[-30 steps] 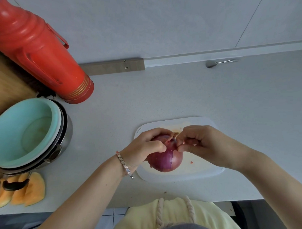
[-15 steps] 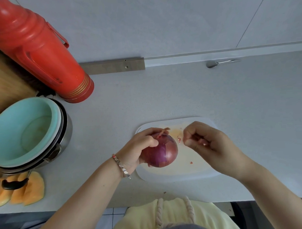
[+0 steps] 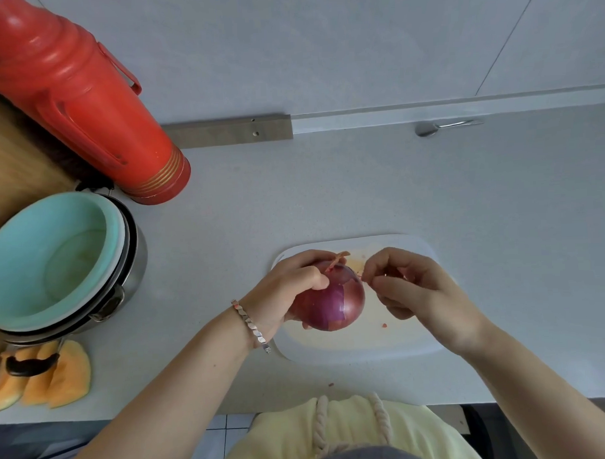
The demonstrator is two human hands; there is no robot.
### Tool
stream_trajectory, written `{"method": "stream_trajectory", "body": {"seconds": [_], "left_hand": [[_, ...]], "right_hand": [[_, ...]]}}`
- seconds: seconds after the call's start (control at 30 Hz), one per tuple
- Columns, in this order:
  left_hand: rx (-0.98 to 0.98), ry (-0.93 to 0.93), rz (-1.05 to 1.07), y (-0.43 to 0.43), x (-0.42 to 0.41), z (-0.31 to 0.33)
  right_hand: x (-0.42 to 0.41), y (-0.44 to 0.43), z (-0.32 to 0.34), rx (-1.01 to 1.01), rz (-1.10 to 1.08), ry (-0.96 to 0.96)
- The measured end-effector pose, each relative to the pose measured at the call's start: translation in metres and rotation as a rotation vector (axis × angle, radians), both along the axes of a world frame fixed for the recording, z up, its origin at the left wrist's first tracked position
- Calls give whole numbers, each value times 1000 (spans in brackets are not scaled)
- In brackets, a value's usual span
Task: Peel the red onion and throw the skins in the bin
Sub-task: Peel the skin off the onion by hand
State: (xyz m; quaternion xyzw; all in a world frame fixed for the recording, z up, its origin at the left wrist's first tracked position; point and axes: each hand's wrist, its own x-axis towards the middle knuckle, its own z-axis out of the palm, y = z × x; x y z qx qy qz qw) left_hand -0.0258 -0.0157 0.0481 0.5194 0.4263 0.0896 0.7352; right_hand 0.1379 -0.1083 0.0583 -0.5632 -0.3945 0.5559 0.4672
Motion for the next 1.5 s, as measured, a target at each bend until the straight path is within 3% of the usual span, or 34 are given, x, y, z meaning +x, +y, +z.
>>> {"method": "stream_trajectory", "body": {"seconds": [0.17,0.43,1.5], "left_hand": [[-7,14,-43,0,1,5],[11,47,-63,0,0,4],[122,30,-85,2,2,18]], "right_hand": [[0,1,-3,209,20,-216],[7,7,0,261,124,-393],[0,5,1,266,25,-408]]}}
